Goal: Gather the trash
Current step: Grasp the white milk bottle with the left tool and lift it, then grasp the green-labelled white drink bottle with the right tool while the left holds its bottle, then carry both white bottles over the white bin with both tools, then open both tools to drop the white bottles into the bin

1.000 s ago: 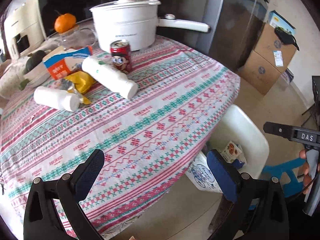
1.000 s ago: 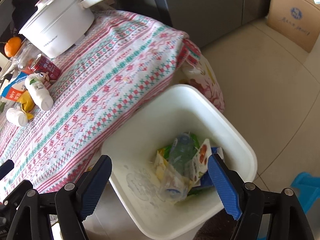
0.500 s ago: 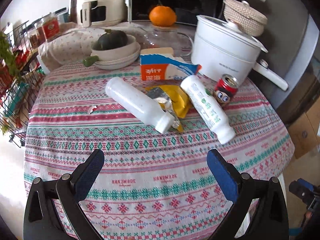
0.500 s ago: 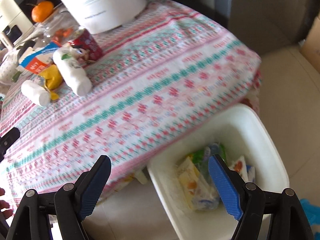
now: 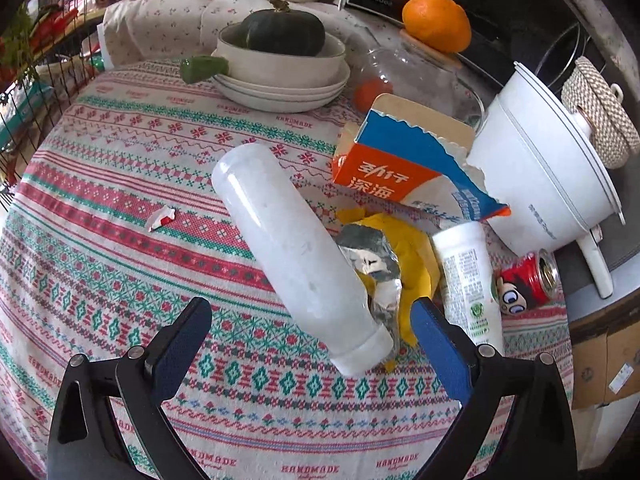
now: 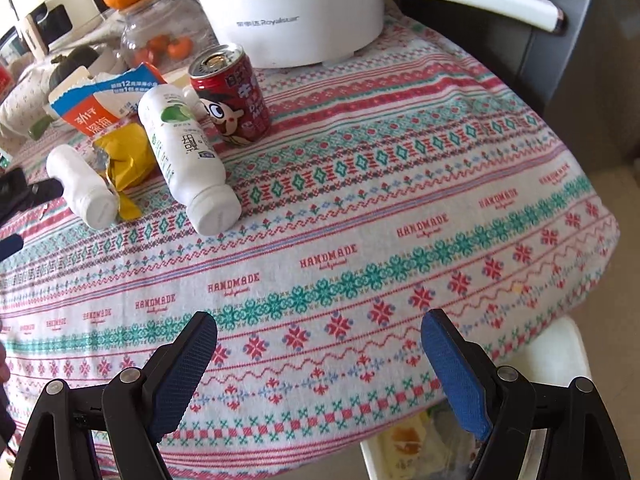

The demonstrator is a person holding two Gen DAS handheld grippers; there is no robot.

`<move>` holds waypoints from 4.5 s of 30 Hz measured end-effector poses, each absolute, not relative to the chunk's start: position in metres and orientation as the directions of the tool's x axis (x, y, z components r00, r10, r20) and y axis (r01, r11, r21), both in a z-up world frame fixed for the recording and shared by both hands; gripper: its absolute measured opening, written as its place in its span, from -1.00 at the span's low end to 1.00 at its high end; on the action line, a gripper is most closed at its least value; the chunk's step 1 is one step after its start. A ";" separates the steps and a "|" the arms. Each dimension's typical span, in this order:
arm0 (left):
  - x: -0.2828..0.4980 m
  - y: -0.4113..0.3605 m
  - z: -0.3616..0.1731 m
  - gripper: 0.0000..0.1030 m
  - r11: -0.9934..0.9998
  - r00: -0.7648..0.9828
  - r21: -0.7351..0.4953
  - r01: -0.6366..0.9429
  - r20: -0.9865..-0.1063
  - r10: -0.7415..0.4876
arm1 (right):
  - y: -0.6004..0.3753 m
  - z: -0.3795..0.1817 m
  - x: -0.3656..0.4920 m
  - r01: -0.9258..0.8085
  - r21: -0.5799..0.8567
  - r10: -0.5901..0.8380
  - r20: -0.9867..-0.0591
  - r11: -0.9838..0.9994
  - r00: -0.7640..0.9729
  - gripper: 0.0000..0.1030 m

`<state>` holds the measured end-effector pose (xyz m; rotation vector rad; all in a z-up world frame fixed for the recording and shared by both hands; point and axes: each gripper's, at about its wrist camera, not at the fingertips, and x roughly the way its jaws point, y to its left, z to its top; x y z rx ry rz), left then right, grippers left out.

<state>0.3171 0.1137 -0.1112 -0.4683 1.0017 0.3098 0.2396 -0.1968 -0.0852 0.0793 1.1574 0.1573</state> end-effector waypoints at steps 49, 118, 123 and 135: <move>0.186 0.129 -0.093 0.03 0.980 0.454 -0.173 -0.103 -0.884 -0.109 | -0.106 -0.117 0.282 -0.375 0.093 0.264 -0.860 0.922 0.436 -0.12; 0.132 -0.218 -0.106 0.02 0.744 0.289 -0.220 0.631 -0.824 -0.488 | -0.401 -0.045 0.101 0.133 0.034 -0.040 -0.855 0.991 0.518 -0.13; 0.137 -0.218 -0.111 0.24 0.755 0.275 -0.221 0.618 -0.838 -0.471 | -0.405 -0.051 0.101 0.141 0.033 -0.043 -0.865 0.989 0.500 -0.13; 0.138 -0.171 -0.084 0.74 0.834 0.378 -0.157 0.529 -0.836 -0.397 | -0.395 -0.059 0.107 0.119 0.020 -0.039 -0.881 0.993 0.471 -0.12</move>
